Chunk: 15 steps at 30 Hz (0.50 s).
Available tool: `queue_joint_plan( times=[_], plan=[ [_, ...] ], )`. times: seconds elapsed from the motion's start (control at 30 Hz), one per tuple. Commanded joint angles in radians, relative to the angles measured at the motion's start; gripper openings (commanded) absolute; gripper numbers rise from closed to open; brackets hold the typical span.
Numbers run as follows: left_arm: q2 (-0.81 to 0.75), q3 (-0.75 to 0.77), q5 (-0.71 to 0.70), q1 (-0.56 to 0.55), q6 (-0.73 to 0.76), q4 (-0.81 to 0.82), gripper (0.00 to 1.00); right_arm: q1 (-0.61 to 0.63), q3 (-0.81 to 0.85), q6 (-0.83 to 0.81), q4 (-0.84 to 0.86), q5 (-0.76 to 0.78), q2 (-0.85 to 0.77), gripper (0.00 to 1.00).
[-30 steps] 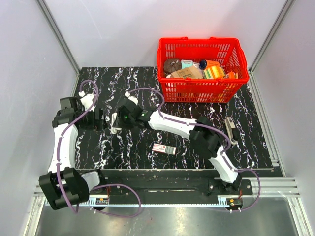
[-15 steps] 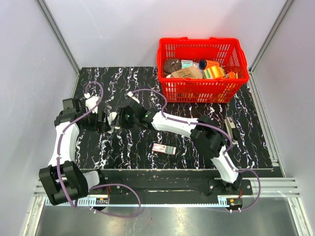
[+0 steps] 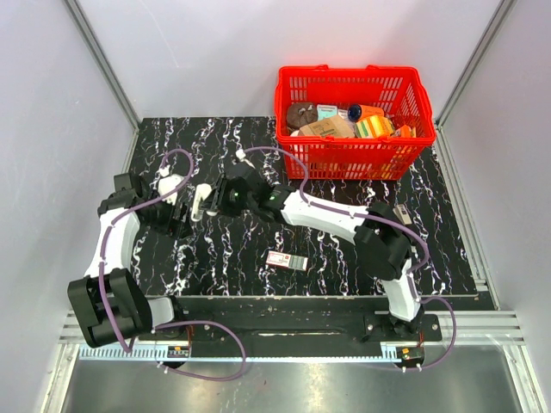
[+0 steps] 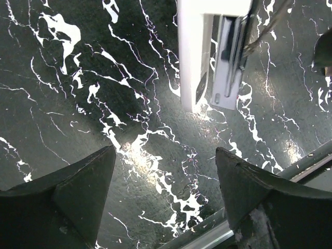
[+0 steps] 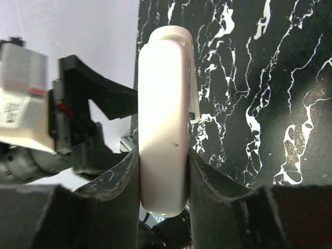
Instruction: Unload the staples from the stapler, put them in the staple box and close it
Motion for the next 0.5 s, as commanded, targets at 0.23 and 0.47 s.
queue_joint_plan(
  times=[0.23,0.47],
  plan=[
    [0.033,0.040,0.182,0.005,0.015,0.034,0.83,-0.011,-0.111,0.087,0.196,-0.078,-0.113,0.00],
    [0.022,0.029,0.204,0.005,0.078,0.019,0.82,-0.023,-0.143,0.130,0.251,-0.109,-0.130,0.00]
  ],
)
